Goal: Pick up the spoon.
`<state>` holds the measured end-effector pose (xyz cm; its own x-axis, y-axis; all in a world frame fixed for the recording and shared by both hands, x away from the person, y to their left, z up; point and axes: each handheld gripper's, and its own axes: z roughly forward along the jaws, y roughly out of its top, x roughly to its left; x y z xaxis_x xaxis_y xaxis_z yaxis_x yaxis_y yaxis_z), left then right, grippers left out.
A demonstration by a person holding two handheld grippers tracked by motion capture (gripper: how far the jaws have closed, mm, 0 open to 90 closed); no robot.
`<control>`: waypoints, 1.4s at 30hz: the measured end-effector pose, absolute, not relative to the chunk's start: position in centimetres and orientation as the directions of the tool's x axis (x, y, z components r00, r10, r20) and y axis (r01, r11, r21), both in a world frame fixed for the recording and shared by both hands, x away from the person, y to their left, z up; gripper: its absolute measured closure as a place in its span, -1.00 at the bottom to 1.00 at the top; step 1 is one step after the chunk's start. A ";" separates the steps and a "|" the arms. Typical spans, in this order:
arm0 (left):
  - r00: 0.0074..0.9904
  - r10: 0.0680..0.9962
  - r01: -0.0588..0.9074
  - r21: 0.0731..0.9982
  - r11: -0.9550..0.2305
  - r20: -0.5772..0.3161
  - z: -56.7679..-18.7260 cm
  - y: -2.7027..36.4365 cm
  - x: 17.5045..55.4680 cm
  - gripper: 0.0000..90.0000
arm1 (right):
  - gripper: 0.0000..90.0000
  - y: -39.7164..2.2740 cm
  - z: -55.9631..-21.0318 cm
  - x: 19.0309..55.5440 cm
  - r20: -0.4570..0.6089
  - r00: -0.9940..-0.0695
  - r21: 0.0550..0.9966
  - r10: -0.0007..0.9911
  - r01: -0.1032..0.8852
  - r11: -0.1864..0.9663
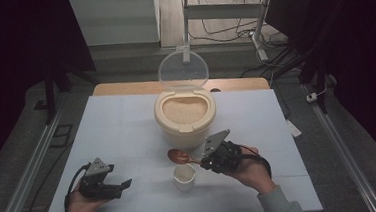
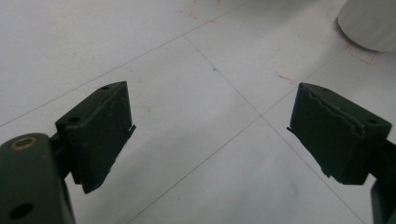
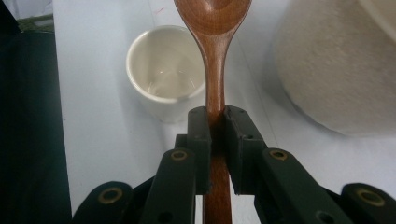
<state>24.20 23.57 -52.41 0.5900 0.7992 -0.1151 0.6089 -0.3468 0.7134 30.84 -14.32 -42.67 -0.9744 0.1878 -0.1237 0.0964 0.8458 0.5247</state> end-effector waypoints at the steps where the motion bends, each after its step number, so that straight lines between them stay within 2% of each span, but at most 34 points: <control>1: 0.591 0.798 0.609 0.713 -0.348 -0.116 -52.4 23.5 24.2 -0.71 | 0.79 -14.2 -42.8 30.8 -0.123 -0.975 0.525 0.187 0.096 0.846; 14: 0.634 0.766 0.562 0.744 -0.362 -0.106 -50.8 22.8 24.5 -0.68 | 0.79 -13.7 -43.1 30.8 -0.129 -0.974 0.523 0.185 0.092 0.848; 26: 0.740 0.671 0.449 0.776 -0.443 -0.045 -46.6 19.4 25.2 -0.67 | 0.79 -13.3 -43.3 30.7 -0.132 -0.976 0.519 0.172 0.080 0.851; 42: 0.849 0.527 0.321 0.750 -0.578 0.043 -43.0 13.7 26.1 -0.68 | 0.79 -12.2 -43.4 30.1 -0.145 -0.980 0.508 0.136 0.044 0.860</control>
<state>26.05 13.69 -43.04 0.8489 0.5268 0.0433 0.3207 -0.5785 0.7500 30.14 -12.21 -43.45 -0.9801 0.1357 -0.1450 0.0441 0.8604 0.5077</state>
